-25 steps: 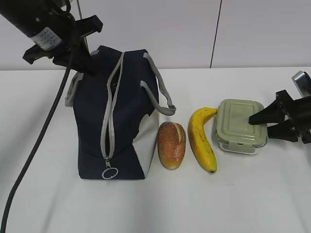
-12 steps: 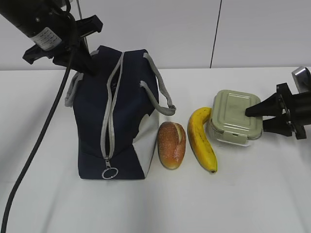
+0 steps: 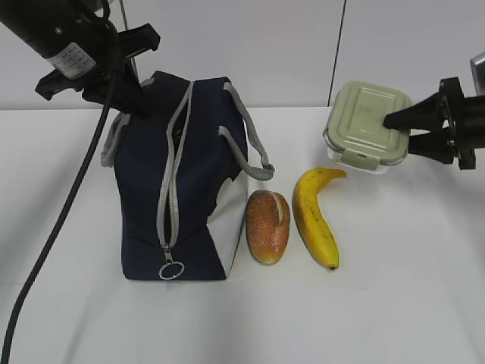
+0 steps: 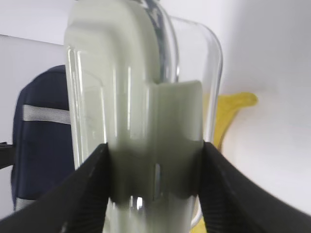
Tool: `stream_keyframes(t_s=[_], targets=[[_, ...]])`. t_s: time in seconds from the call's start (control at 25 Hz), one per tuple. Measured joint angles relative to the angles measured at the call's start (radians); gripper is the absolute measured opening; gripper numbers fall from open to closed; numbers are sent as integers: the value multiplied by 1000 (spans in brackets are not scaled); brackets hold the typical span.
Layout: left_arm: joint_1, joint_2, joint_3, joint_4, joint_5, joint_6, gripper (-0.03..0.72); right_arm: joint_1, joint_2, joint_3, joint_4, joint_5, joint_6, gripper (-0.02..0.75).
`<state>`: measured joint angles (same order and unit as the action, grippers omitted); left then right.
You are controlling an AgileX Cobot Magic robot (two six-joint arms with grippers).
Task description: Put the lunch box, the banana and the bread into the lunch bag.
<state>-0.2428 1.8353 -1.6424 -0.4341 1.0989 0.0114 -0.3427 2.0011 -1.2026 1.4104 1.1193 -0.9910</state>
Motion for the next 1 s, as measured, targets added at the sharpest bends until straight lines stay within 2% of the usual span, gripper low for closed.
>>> stream_keyframes(t_s=[0.16, 0.44, 0.56, 0.68, 1.0], targets=[[0, 0, 0, 0, 0, 0, 1, 58, -71, -15, 39, 0, 33, 389], [0, 0, 0, 0, 0, 0, 1, 260, -120, -148, 38, 24, 183, 389], [0, 0, 0, 0, 0, 0, 1, 318, -120, -218, 26, 36, 251, 389], [0, 0, 0, 0, -2, 0, 1, 364, -122, -285, -18, 50, 327, 389], [0, 0, 0, -1, -2, 0, 1, 475, -122, -369, -122, -56, 450, 389]])
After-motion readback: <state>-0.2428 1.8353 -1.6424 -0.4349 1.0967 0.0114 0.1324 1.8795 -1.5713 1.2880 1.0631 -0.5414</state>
